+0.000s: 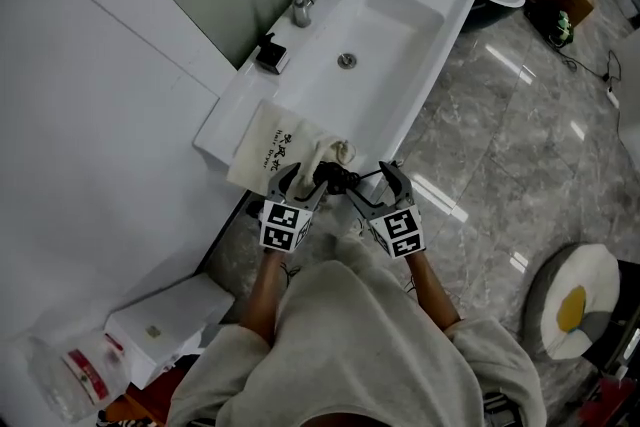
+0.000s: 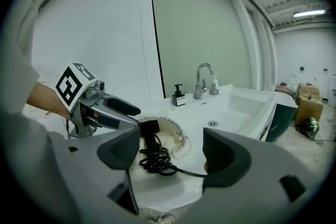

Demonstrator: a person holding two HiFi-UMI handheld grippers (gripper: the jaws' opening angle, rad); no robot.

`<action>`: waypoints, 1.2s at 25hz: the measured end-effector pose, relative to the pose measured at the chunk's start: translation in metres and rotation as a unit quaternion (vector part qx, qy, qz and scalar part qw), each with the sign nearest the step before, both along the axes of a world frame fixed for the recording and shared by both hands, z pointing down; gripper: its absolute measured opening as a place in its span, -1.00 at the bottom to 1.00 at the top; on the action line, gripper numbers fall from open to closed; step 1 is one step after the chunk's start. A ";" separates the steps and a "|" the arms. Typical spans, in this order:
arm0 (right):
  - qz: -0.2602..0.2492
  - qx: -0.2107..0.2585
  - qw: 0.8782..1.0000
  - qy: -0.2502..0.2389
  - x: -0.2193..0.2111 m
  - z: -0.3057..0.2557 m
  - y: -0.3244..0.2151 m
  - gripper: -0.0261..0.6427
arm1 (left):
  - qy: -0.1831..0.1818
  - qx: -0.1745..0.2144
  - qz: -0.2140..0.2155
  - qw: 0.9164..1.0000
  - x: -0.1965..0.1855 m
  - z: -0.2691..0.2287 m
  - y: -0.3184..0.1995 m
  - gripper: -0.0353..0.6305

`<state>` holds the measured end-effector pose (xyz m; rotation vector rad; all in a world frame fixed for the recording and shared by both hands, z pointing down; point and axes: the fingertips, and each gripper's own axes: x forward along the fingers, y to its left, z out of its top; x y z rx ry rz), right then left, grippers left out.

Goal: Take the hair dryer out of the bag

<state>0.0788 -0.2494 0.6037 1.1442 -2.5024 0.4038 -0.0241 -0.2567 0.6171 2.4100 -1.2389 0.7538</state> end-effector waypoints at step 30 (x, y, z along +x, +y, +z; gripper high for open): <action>-0.040 -0.039 0.998 0.035 -0.053 0.032 -0.007 0.12 | -0.005 -0.007 0.043 0.999 -0.037 -0.005 -0.027 -0.73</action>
